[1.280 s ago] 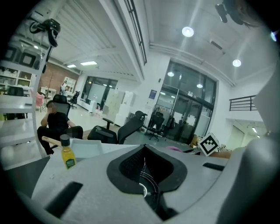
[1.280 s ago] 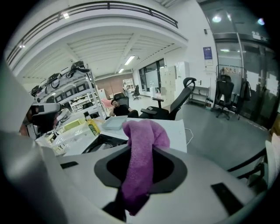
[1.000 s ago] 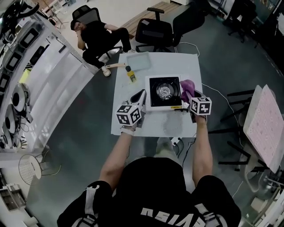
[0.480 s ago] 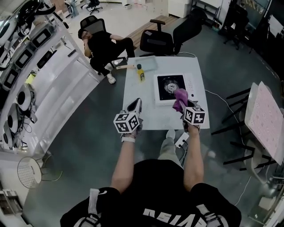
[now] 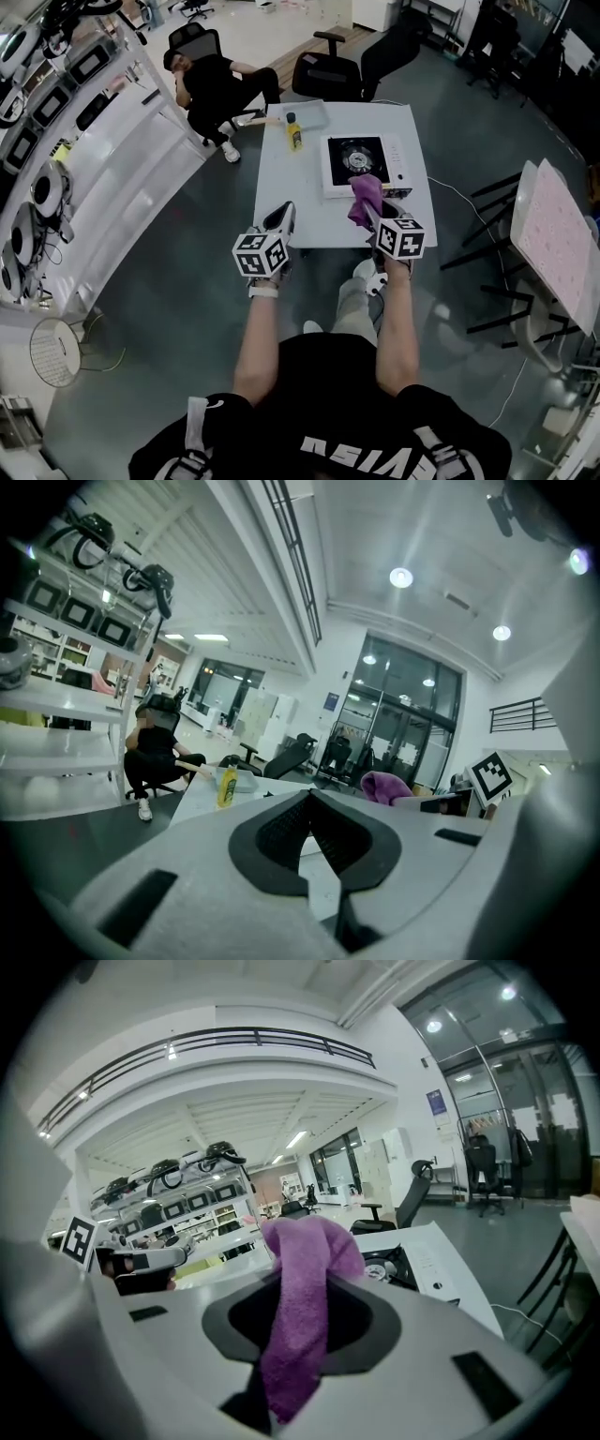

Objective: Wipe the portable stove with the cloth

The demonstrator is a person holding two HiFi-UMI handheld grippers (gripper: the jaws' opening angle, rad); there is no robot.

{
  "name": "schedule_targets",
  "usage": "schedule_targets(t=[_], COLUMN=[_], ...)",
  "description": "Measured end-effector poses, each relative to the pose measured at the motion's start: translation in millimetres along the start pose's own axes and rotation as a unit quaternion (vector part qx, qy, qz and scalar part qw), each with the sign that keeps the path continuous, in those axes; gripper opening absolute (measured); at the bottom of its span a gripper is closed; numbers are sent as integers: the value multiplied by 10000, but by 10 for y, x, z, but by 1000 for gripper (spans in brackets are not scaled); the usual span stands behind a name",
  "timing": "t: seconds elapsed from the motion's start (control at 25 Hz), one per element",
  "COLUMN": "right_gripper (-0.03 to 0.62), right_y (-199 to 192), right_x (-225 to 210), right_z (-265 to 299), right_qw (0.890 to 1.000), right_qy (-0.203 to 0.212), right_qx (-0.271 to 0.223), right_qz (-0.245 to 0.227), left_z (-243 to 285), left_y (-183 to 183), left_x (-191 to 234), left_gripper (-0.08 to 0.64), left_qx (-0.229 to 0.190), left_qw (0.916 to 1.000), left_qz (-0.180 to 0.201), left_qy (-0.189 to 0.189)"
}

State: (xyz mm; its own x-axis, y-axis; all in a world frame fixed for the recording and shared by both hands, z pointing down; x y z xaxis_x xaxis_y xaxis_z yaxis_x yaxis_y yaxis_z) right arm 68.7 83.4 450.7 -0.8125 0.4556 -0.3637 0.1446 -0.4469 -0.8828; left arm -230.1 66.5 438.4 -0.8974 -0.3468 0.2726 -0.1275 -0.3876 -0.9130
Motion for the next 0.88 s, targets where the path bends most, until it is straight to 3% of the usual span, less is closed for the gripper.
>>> schedule_targets(t=[0.16, 0.88], right_gripper=[101, 101], right_y=[-46, -308], right_x=[122, 223], right_z=[-87, 68], right_qw=[9998, 9981], right_qy=[-34, 193], right_qx=[91, 504], right_qz=[-201, -306], left_z=[-153, -330], left_y=[-62, -323], left_x=[-93, -14], left_gripper=[6, 6], left_qx=[-5, 48], left_qw=[9998, 10000], left_qz=[172, -47], left_qy=[-72, 70])
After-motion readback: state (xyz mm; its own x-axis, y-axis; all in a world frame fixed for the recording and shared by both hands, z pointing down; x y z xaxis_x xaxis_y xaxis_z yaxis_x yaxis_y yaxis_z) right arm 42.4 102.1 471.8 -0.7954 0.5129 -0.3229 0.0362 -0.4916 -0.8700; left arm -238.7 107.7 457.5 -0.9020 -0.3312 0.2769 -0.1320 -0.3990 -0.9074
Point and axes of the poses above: the fingertips, and each gripper's own axes: z forward along the fingers, x to its left, y out of its top, the point moved 10 cm from there along -z, backward along the fingers, and after that the axes turned 14 degrees about y, right-handed, at the moved point
